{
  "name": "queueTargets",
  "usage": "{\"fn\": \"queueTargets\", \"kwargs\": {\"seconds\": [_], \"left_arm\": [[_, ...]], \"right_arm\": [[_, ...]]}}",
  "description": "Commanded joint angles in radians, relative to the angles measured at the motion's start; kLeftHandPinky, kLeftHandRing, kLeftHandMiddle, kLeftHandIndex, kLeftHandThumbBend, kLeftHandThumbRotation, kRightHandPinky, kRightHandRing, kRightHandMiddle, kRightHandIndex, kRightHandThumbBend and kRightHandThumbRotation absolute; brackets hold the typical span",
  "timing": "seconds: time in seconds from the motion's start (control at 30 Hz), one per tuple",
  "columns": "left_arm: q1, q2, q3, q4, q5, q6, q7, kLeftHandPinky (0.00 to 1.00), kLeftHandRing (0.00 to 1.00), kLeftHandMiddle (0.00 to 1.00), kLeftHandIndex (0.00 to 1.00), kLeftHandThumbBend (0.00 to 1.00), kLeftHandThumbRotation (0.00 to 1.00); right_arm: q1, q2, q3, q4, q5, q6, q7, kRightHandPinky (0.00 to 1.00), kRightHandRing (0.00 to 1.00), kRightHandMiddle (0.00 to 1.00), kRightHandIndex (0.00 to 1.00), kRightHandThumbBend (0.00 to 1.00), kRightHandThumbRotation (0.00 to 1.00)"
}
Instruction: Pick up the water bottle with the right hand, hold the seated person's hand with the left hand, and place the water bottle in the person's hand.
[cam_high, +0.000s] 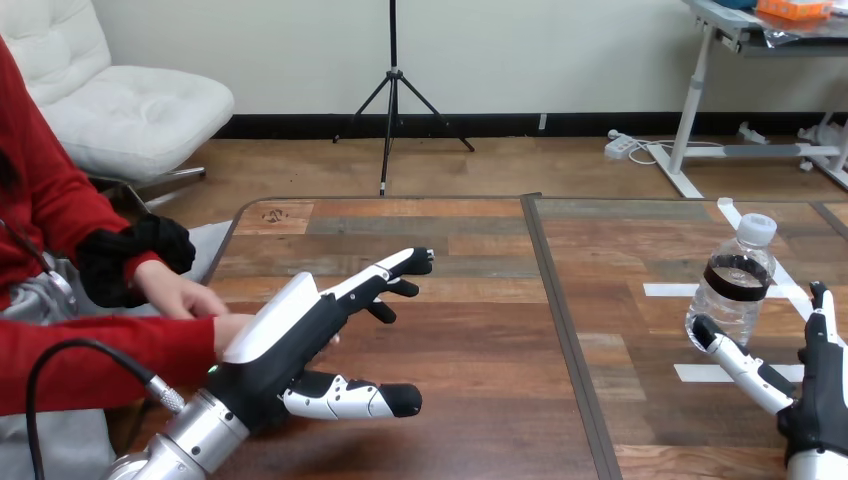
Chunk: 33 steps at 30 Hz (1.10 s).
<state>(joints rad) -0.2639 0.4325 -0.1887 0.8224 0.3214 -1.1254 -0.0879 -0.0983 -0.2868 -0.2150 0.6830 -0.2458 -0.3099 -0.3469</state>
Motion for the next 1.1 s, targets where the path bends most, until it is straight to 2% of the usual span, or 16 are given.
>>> {"fn": "queueTargets", "kwargs": {"seconds": [0.0, 0.5, 1.07], "left_arm": [[-0.040, 0.012, 0.020, -0.011, -0.019, -0.015, 0.000, 0.69, 0.82, 0.89, 0.93, 1.00, 0.83], [-0.027, 0.011, 0.025, -0.033, -0.020, 0.003, -0.005, 0.68, 0.82, 0.89, 0.93, 1.00, 0.84], [-0.020, 0.006, 0.027, -0.036, -0.053, -0.008, -0.032, 0.68, 0.82, 0.89, 0.93, 1.00, 0.82]], "right_arm": [[-0.112, -0.035, 0.014, 0.052, 0.000, -0.043, -0.018, 0.90, 0.98, 1.00, 1.00, 1.00, 0.50], [-0.191, -0.048, 0.019, 0.174, 0.022, -0.058, -0.010, 0.87, 0.98, 1.00, 1.00, 1.00, 0.49], [-0.262, -0.065, 0.042, 0.272, 0.017, -0.064, -0.013, 0.82, 0.95, 1.00, 1.00, 1.00, 0.50]]}}
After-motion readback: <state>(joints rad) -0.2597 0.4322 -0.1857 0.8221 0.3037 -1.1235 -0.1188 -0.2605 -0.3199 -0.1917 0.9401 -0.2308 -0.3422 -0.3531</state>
